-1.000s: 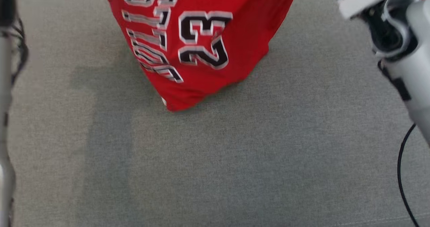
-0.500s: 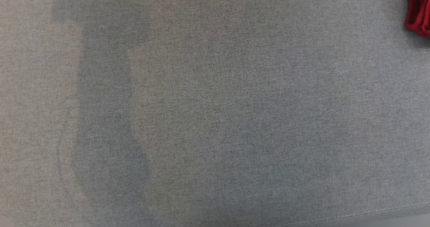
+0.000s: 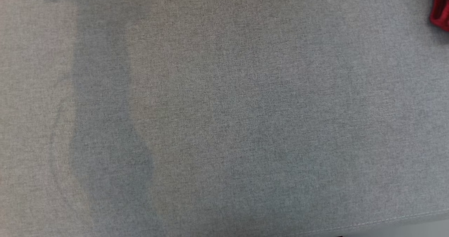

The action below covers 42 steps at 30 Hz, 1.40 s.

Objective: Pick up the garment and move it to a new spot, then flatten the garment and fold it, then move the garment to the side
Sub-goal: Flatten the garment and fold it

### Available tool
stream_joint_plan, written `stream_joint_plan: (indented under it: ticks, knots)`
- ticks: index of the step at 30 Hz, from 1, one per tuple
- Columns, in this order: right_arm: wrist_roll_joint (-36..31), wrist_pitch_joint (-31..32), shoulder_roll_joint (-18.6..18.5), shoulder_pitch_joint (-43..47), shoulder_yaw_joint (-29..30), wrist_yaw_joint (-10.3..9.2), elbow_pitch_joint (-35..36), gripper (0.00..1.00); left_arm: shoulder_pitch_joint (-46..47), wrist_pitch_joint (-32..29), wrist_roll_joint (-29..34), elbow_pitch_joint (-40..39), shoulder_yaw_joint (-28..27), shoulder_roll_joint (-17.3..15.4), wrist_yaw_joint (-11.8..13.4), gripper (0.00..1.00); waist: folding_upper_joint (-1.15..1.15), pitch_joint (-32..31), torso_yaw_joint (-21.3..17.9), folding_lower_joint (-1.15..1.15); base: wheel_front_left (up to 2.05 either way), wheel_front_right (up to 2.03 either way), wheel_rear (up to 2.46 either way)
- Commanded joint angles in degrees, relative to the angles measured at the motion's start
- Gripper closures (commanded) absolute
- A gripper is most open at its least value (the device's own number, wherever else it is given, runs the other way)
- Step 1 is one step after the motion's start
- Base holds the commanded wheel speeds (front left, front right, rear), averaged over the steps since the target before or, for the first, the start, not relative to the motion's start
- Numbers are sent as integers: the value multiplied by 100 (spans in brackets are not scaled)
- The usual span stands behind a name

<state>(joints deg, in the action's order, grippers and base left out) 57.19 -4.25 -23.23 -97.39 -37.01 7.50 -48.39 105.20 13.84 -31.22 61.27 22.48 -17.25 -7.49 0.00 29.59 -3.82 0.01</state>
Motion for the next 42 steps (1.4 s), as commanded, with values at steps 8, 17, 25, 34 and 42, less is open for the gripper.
stream_joint_plan:
  ticks: [8,17,25,34,42]
  knots:
    - [261,-160,-119,-94,-386,-4,-199,100,-100,91,-182,157,307,-18,6,100,0,103,11,-1,0,0,0]
    - [548,-432,-202,6,-756,-4,-170,100,-162,143,-373,13,488,46,8,100,0,-53,4,-1,0,0,0]
    - [890,-767,-468,824,-1269,-4,481,100,-1490,134,-696,-873,205,-238,9,100,0,-428,-7,-1,0,0,0]
    - [1311,-1026,-1037,2469,-1717,-4,1477,100,-4331,136,-642,-2390,-598,-362,158,100,0,-939,53,-1,0,0,0]
    - [1565,-1091,-1486,4052,-1813,-4,2366,100,-6799,135,-492,-3898,-1180,-68,524,100,0,-1294,146,-1,0,0,0]
